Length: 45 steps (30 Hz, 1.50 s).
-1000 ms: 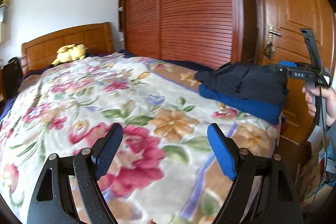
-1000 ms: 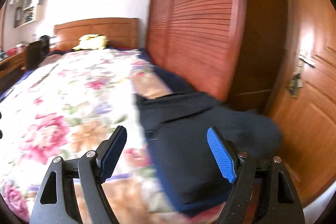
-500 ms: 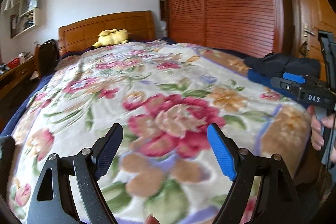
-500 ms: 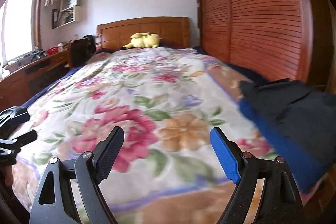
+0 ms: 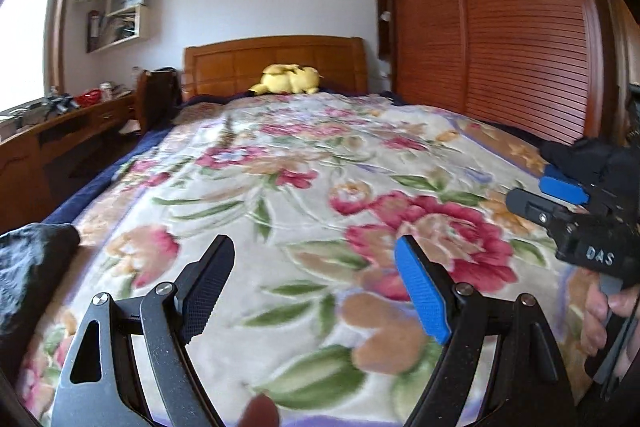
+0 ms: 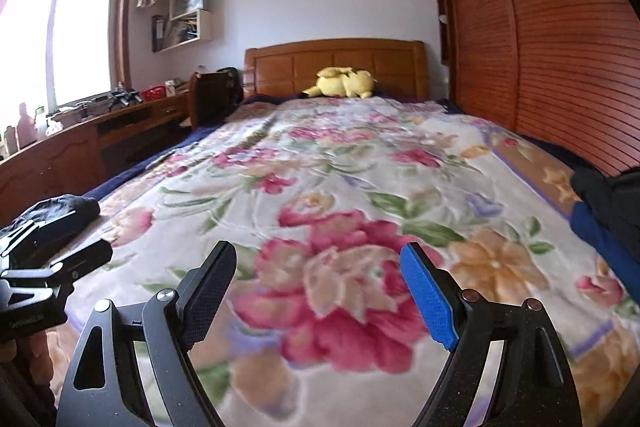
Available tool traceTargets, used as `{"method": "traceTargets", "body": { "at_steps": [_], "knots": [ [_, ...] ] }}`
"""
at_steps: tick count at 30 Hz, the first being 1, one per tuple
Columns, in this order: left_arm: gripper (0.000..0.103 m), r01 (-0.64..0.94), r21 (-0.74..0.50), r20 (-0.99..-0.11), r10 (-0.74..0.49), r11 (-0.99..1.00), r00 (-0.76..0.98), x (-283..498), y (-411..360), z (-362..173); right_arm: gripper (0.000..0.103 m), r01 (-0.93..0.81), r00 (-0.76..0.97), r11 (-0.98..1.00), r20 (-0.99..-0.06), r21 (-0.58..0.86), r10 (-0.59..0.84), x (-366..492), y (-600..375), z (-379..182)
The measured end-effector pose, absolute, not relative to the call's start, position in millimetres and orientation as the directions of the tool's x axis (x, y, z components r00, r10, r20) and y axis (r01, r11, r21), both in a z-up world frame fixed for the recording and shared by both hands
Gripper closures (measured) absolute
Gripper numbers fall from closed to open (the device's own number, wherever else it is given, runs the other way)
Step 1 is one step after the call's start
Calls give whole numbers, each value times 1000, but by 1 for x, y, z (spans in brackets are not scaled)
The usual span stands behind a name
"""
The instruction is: Fold large clothes
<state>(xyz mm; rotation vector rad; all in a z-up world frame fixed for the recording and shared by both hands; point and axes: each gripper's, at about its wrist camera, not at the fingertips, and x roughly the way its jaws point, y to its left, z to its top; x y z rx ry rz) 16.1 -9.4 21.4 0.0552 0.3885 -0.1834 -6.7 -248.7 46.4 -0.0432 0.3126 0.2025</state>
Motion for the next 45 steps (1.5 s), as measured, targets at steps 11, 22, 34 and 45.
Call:
{"method": "traceTargets", "body": {
  "at_steps": [11,22,34,45],
  "knots": [
    [20,97,-27,-394,-100,995,914,30,34,8,18,-261,932,964,-276,-56,236,20,-223,10],
    [20,111,-25,-399,-112,994,910,28,35,2,18,-269,928,962,-280,-43,247,30,-220,5],
    [20,99,-3,-391,-92,995,916,24,32,2,18,-264,927,964,-286,-32,245,36,-215,2],
    [20,99,-3,-390,-92,995,916,24,31,1,18,-263,927,964,-285,-31,244,37,-215,2]
  ]
}}
